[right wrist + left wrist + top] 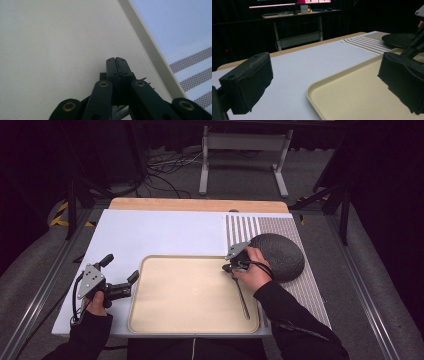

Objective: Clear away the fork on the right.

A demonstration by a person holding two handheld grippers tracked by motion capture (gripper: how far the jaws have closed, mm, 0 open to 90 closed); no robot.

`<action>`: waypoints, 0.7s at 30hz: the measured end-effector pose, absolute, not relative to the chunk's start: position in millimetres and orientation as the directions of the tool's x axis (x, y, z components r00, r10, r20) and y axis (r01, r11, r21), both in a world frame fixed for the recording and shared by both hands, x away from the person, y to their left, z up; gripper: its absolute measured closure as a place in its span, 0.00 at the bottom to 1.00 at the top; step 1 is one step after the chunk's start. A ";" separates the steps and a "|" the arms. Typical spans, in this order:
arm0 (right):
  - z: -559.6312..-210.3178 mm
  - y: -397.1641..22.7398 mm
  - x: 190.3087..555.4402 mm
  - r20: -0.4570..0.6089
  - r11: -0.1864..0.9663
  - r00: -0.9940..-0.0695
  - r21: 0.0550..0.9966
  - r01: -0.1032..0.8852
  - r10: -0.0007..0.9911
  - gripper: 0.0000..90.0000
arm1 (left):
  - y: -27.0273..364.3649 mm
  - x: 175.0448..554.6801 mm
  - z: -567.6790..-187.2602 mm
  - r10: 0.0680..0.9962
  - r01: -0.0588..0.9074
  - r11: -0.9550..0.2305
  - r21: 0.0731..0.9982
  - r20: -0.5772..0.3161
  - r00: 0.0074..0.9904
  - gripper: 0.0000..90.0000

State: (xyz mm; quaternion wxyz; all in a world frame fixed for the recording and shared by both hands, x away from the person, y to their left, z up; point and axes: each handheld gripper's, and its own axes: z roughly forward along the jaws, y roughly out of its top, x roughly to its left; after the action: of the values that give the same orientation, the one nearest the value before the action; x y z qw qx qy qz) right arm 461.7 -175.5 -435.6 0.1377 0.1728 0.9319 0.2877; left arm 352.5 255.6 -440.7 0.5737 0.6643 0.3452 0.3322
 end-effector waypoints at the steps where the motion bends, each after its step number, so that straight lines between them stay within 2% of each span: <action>1: -435.5 -177.2 462.2 -0.156 0.774 -0.902 0.584 0.245 0.403 1.00 | 255.6 352.5 -440.7 0.840 0.078 -0.103 0.992 0.045 0.541 0.00; 21: -434.1 -196.2 467.2 -0.154 0.753 -0.873 0.588 0.296 0.463 1.00 | 255.3 352.5 -441.1 0.839 0.083 -0.107 0.991 0.045 0.542 0.00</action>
State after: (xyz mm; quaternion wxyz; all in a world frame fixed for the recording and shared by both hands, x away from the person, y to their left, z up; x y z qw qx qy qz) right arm 467.2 -196.2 -434.1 0.1466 0.2050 0.9246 0.2855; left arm 352.5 255.3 -441.1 0.5716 0.6664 0.3461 0.3307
